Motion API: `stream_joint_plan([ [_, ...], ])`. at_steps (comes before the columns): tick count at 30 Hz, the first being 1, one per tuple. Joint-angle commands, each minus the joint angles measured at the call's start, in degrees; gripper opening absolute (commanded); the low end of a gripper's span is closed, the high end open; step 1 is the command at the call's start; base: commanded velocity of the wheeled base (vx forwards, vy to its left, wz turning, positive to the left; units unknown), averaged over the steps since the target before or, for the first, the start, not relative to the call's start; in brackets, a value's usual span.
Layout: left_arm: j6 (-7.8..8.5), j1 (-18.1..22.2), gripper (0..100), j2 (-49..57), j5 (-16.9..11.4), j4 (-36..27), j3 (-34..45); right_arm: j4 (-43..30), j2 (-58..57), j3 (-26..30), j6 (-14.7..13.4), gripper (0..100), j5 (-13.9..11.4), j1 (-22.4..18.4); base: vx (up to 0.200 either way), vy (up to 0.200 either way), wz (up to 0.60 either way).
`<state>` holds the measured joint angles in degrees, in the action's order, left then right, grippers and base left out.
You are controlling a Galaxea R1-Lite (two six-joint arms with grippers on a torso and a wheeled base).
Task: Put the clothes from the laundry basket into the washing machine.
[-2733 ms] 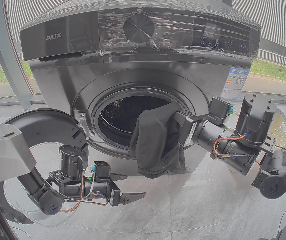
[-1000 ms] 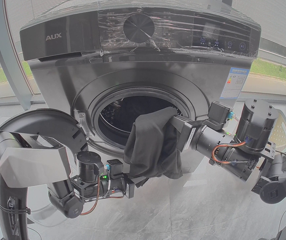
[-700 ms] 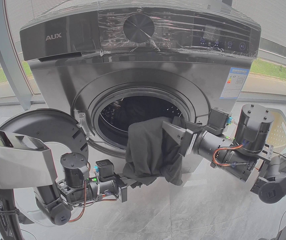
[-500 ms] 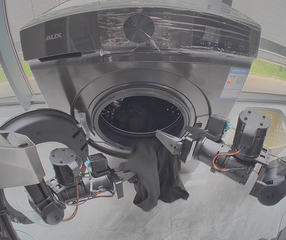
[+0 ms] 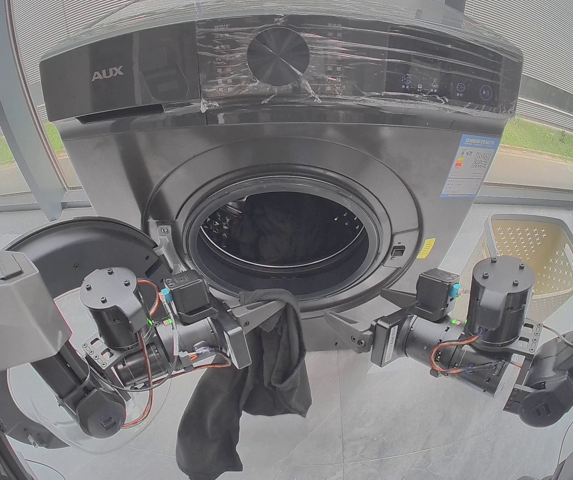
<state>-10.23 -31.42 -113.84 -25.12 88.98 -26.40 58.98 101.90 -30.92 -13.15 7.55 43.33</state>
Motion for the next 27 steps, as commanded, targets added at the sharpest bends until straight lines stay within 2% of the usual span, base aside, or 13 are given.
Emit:
stream_joint_plan([
  [1, -0.06, 0.04, 0, 0.46, 0.08, 0.05, -0.4, 0.0, 0.32, 1.47, 0.59, 100, 0.01, -0.26, 0.0, 0.0, 0.0],
  [9, -0.23, -0.05, 0, 0.98, 1.31, 0.05, -1.63, -0.44, 0.84, 4.2, 1.73, 100, -0.95, -0.43, 0.0, 0.0, 0.0],
  [13, -1.02, -0.49, 0, 0.9, 2.1, 0.05, -3.04, -0.36, 1.63, 7.01, 3.22, 100, -2.71, -1.4, 0.0, 0.0, 0.0],
  [14, -1.2, -0.49, 0, 0.9, 2.62, 0.05, -3.65, 0.0, 1.99, 7.89, 3.93, 100, -3.94, -2.02, 0.0, 0.0, 0.0],
  [18, -1.29, -0.58, 0, 0.54, 3.33, -0.03, -4.71, 0.0, 2.16, 8.33, 5.51, 100, -5.52, -3.16, 0.0, 0.0, 0.0],
  [24, -1.29, -1.02, 0, 0.19, 4.21, -0.56, -6.47, 0.52, 3.74, 9.47, 6.74, 100, -6.32, -2.28, 0.0, 0.0, 0.0],
  [27, -1.29, -1.37, 0, 0.19, 4.29, -0.82, -6.99, 0.61, 4.45, 9.47, 7.0, 100, -8.07, -1.75, 0.0, 0.0, 0.0],
])
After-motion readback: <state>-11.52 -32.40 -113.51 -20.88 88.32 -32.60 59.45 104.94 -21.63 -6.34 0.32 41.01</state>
